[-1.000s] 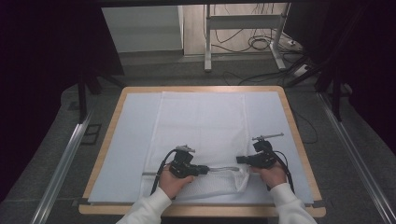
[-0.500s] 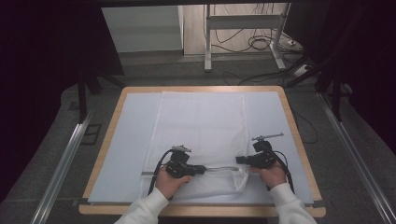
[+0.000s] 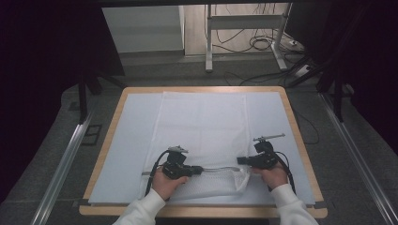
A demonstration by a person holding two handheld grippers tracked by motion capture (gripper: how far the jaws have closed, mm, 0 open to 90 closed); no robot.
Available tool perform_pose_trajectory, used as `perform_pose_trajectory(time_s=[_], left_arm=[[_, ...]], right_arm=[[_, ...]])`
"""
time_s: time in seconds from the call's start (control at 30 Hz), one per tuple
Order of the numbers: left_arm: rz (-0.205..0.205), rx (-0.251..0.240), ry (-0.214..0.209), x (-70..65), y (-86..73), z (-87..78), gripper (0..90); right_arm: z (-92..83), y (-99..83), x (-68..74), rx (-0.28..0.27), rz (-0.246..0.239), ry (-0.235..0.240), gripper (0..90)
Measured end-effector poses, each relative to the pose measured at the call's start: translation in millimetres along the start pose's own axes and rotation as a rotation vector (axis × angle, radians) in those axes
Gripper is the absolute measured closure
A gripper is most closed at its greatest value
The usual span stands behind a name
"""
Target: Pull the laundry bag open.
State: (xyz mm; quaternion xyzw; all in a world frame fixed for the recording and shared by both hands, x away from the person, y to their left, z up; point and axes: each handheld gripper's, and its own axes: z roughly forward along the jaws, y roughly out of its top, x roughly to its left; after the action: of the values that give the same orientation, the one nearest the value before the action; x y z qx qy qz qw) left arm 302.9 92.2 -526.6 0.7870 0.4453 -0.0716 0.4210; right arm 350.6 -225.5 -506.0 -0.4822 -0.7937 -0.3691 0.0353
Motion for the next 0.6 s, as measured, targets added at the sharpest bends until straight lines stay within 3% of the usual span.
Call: perform_pose_trajectory(time_s=[0.6], left_arm=[[-0.029,-0.020,0.012,12.4,-8.7,-18.5,86.8]], right_arm=[[0.1,-0.2,-0.3,-0.006,-0.003,-0.004,88.5]])
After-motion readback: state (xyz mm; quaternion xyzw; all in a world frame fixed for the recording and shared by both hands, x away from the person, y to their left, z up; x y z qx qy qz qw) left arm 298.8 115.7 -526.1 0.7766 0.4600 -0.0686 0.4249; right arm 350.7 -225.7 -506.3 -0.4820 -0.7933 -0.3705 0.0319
